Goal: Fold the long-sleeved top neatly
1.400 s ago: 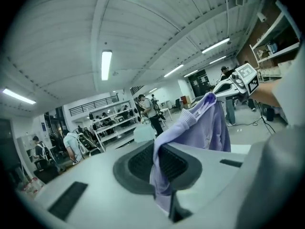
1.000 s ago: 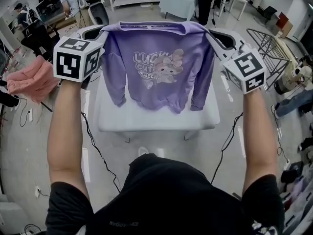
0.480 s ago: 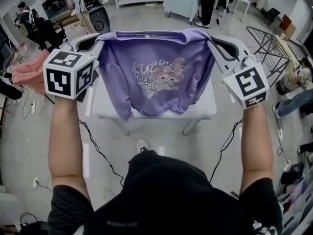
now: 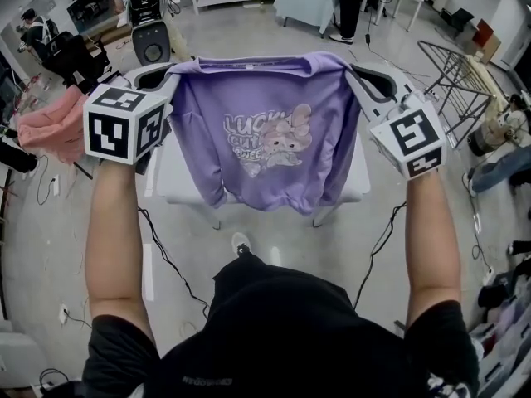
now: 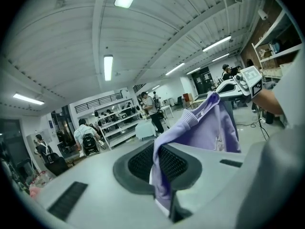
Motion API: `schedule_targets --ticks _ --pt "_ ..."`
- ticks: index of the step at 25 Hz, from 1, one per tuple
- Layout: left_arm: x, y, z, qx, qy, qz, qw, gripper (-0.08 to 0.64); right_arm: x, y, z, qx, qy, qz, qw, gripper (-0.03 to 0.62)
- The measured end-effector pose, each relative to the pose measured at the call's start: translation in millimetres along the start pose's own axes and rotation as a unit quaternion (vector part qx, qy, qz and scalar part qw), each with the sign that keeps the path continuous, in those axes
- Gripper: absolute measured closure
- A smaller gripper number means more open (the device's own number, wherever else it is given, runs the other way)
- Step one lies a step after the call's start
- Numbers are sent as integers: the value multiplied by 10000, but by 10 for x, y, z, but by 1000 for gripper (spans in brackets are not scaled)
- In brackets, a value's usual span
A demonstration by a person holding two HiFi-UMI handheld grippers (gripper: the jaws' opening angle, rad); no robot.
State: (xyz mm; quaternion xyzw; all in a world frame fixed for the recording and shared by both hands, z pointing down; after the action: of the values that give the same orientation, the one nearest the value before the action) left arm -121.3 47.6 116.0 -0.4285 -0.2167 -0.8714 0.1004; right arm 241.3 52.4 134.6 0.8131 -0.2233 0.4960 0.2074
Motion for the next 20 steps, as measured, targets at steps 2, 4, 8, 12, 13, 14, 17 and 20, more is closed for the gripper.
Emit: schedule_targets --ticks 2,4,8,12,13,14,17,20 --pt "168 228 -20 88 -65 -113 9999 544 186 198 -27 20 75 -173 9998 575" --pt "371 514 -2 202 -117 -226 9995 545 431 407 -40 72 208 -355 9991 574" --pt "799 1176 -43 543 -211 -509 9970 543 854 907 -24 230 568 -744 9953 575" --pt "1059 1771 -351 838 -321 -783 9929 543 1012 1510 107 240 854 -1119 9898 575" --pt "1117 1910 -386 889 -303 -844 9920 543 1077 1633 134 248 899 -1223 9881 575" --pt "1184 2049 -412 943 -277 -905 9910 543 1150 1756 155 262 944 -1334 9862 574" --pt "1459 2474 -476 1183 -277 -1099 9865 543 1388 2147 189 307 1106 -1701 9787 574" --pt "1792 2857 -503 1439 -347 -1276 9807 543 1642 2521 184 332 1267 -2011 9708 574"
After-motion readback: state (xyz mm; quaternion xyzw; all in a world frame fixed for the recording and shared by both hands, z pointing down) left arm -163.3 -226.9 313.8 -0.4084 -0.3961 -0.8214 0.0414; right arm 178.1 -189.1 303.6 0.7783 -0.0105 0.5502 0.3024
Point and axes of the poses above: the fingertips, and each gripper's own axes: y forward along the fingers, z to its right, x out of its underside, the point moved 10 cm from there along -y, backward along the fingers, and after that the axes turned 13 degrees about y, right-handed, at the moved point
